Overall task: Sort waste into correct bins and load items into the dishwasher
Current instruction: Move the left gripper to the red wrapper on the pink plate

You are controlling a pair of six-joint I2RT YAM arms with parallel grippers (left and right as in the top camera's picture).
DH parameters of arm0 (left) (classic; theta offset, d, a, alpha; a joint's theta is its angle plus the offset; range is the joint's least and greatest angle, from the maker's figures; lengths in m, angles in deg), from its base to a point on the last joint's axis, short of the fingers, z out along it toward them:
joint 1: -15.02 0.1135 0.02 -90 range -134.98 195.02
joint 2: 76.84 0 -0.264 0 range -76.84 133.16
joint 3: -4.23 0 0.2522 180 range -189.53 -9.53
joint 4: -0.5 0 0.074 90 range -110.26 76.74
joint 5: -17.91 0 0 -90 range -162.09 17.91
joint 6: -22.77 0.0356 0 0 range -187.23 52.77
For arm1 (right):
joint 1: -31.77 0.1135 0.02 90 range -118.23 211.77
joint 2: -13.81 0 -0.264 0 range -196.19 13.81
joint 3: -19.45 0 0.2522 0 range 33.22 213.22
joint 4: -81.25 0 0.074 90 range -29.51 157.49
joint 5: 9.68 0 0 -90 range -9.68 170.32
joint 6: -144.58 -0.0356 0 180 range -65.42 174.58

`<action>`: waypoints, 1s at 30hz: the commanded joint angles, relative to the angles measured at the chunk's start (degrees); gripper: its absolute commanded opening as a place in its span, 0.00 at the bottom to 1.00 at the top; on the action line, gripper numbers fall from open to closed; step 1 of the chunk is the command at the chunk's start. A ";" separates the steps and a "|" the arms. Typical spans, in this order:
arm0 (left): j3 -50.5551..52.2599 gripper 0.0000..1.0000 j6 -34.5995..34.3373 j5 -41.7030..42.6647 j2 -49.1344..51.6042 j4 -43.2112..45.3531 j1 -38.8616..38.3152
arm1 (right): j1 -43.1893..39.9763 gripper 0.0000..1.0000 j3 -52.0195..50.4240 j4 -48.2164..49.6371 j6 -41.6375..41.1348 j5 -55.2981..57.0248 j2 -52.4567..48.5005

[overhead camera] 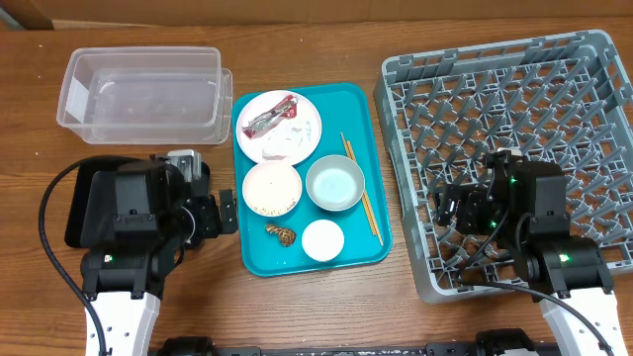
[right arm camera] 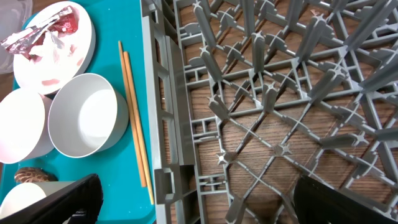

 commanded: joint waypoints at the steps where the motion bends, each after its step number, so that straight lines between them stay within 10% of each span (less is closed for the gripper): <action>1: -1.90 1.00 0.85 3.93 0.55 3.54 0.20 | -0.22 1.00 1.68 0.17 -0.24 -0.35 0.35; 30: -33.55 0.95 23.61 -6.91 51.69 11.08 -11.08 | -0.22 1.00 1.68 0.33 -0.22 -0.33 0.35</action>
